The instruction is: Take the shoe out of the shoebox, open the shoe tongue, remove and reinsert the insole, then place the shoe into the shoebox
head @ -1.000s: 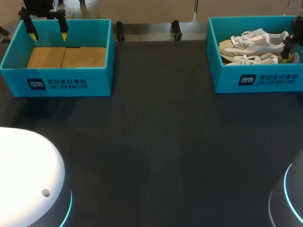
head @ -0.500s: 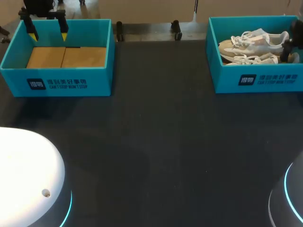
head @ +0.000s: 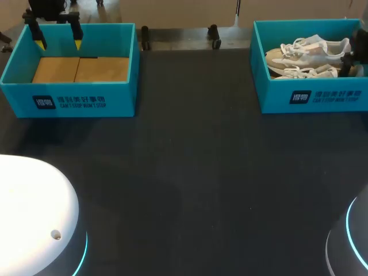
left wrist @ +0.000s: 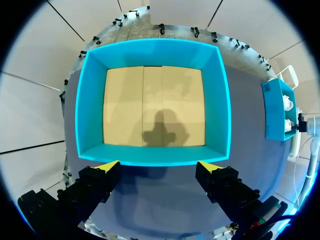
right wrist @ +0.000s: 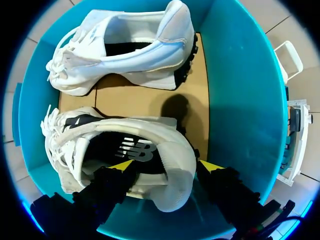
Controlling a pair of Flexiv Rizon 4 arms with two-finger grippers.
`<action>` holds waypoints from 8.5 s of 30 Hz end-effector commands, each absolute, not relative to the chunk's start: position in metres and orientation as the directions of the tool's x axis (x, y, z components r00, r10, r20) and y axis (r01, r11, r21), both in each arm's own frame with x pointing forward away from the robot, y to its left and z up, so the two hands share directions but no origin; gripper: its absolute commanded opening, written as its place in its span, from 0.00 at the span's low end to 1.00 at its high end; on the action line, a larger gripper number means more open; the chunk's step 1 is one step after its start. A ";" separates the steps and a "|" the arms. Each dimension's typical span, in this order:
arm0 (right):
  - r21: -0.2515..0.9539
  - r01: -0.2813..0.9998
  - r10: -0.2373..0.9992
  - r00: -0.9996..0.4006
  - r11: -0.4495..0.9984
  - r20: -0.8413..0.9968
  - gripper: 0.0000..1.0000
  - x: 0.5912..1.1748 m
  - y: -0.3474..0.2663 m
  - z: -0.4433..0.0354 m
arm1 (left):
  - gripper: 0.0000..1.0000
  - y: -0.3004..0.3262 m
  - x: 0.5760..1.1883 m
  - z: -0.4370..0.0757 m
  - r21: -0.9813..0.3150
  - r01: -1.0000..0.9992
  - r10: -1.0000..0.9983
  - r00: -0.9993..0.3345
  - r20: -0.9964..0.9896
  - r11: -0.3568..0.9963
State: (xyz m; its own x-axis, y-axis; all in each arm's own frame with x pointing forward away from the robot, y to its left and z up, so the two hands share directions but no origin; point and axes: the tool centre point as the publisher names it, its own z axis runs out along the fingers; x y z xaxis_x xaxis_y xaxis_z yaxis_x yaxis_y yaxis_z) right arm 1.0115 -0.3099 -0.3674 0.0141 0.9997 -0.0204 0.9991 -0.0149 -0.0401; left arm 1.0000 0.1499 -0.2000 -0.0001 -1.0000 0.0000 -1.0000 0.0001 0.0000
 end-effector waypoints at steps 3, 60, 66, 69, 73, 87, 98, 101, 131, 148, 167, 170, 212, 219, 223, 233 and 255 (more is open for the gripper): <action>-0.038 0.999 1.000 0.018 -0.018 -0.007 0.75 1.012 -0.311 -0.373 | 1.00 0.150 1.000 -0.200 0.000 -1.000 -1.000 0.000 0.000 0.000; 0.080 0.964 0.963 0.260 -0.254 -0.066 0.00 1.031 -0.327 -0.343 | 1.00 0.150 1.000 -0.200 0.000 -1.000 -1.000 0.000 0.000 0.000; 0.084 0.963 0.962 0.264 -0.258 -0.071 0.00 1.033 -0.326 -0.342 | 1.00 0.150 1.000 -0.200 0.000 -1.000 -1.000 0.000 0.000 0.000; 0.082 0.955 0.954 0.291 -0.284 -0.079 0.00 1.033 -0.326 -0.344 | 1.00 0.150 1.000 -0.200 0.000 -1.000 -1.000 0.000 0.000 0.000; 0.083 0.939 0.936 0.341 -0.335 -0.082 0.00 1.033 -0.328 -0.345 | 1.00 0.150 1.000 -0.200 0.000 -1.000 -1.000 0.000 0.000 0.000; 0.091 0.911 0.908 0.411 -0.403 -0.085 0.00 1.034 -0.332 -0.336 | 1.00 0.150 1.000 -0.200 0.000 -1.000 -1.000 0.000 0.000 0.000; 0.093 0.893 0.889 0.448 -0.440 -0.092 0.00 1.034 -0.333 -0.312 | 1.00 0.150 1.000 -0.200 0.000 -1.000 -1.000 0.000 0.000 0.000; 0.096 0.890 0.885 0.454 -0.446 -0.097 0.00 1.035 -0.334 -0.304 | 1.00 0.150 1.000 -0.200 0.000 -1.000 -1.000 0.000 0.000 0.000; 0.073 0.852 0.835 0.523 -0.519 -0.170 0.00 1.009 -0.317 -0.233 | 1.00 0.150 1.000 -0.200 0.000 -1.000 -1.000 0.000 0.000 0.000; 0.084 0.889 0.870 0.457 -0.449 -0.187 0.00 0.956 -0.287 -0.210 | 1.00 0.150 1.000 -0.200 0.000 -1.000 -1.000 0.000 0.000 0.000; 0.080 0.905 0.881 0.425 -0.418 -0.209 0.00 0.902 -0.245 -0.209 | 1.00 0.150 1.000 -0.200 0.000 -1.000 -1.000 0.000 0.000 0.000; 0.080 0.905 0.881 0.425 -0.418 -0.209 0.00 0.902 -0.245 -0.209 | 1.00 0.150 1.000 -0.200 0.000 -1.000 -1.000 0.000 0.000 0.000; 0.103 0.900 0.855 0.435 -0.424 -0.284 0.00 0.761 -0.097 -0.259 | 1.00 0.150 1.000 -0.200 0.000 -1.000 -1.000 0.000 0.000 0.000; 0.103 0.900 0.855 0.435 -0.424 -0.284 0.00 0.761 -0.097 -0.259 | 1.00 0.150 1.000 -0.200 0.000 -1.000 -1.000 0.000 0.000 0.000; 0.103 0.900 0.855 0.435 -0.424 -0.284 0.00 0.761 -0.097 -0.259 | 1.00 0.150 1.000 -0.200 0.000 -1.000 -1.000 0.000 0.000 0.000; 0.160 0.893 0.830 0.449 -0.420 -0.330 0.00 0.740 -0.061 -0.273 | 1.00 0.150 1.000 -0.200 0.000 -1.000 -1.000 0.000 0.000 0.000; 0.113 0.957 0.908 0.289 -0.267 -0.303 0.00 0.691 -0.015 -0.311 | 1.00 0.150 1.000 -0.200 0.000 -1.000 -1.000 0.000 0.000 0.000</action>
